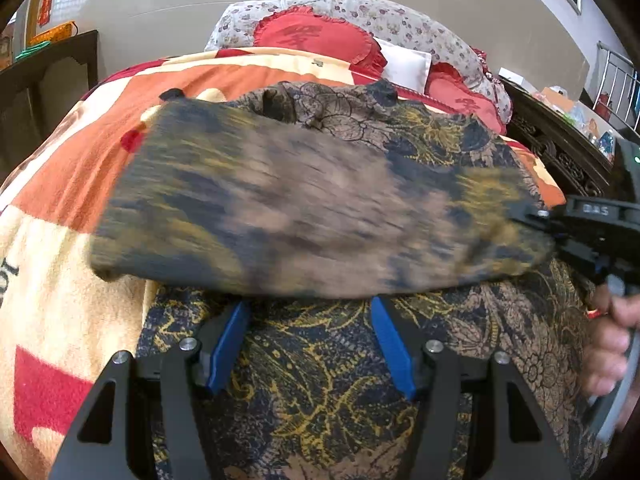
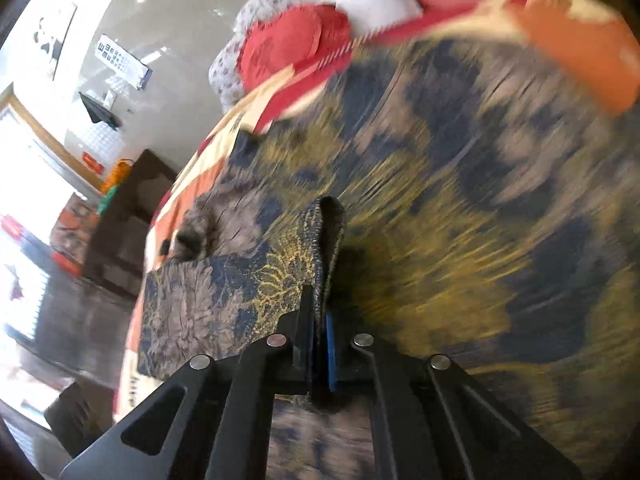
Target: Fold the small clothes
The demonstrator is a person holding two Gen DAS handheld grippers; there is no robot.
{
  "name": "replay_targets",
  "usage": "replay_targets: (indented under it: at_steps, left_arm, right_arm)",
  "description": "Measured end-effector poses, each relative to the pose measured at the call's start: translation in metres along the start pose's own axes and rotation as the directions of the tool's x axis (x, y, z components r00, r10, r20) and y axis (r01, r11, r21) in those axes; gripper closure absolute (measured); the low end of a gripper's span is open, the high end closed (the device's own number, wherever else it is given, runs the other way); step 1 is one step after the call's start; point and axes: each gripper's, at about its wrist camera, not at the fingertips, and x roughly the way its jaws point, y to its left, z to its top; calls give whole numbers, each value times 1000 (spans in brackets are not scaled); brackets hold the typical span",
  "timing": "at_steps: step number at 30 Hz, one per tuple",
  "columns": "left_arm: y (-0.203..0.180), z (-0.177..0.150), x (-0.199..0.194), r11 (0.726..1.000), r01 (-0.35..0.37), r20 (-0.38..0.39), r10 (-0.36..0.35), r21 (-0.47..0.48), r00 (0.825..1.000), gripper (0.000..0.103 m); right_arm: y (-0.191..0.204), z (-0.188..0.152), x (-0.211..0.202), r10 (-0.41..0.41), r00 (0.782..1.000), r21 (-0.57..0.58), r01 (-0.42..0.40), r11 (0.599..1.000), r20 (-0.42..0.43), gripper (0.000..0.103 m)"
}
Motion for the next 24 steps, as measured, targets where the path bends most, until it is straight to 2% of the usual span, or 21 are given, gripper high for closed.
replay_targets:
  at_steps: [8, 15, 19, 21, 23, 24]
  left_arm:
    - [-2, 0, 1, 1000, -7, -2, 7, 5, 1000, 37]
    - [-2, 0, 1, 1000, -11, -3, 11, 7, 1000, 37]
    - [-2, 1, 2, 1000, -9, -6, 9, 9, 1000, 36]
    - [-3, 1, 3, 1000, 0, -15, 1, 17, 1000, 31]
    - [-9, 2, 6, 999, 20, -38, -18, 50, 999, 13]
    - [-13, 2, 8, 997, 34, -55, -30, 74, 998, 7]
  right_arm:
    - [-82, 16, -61, -149, 989, 16, 149, 989, -2, 103]
    - [-113, 10, -90, -210, 977, 37, 209, 977, 28, 103]
    - [-122, 2, -85, -244, 970, 45, 243, 969, 10, 103]
    - [-127, -2, -80, -261, 965, 53, 261, 964, -16, 103]
    - [-124, -3, -81, -264, 965, 71, 264, 962, -8, 103]
    - [-121, -1, -82, -271, 963, 69, 271, 960, -8, 103]
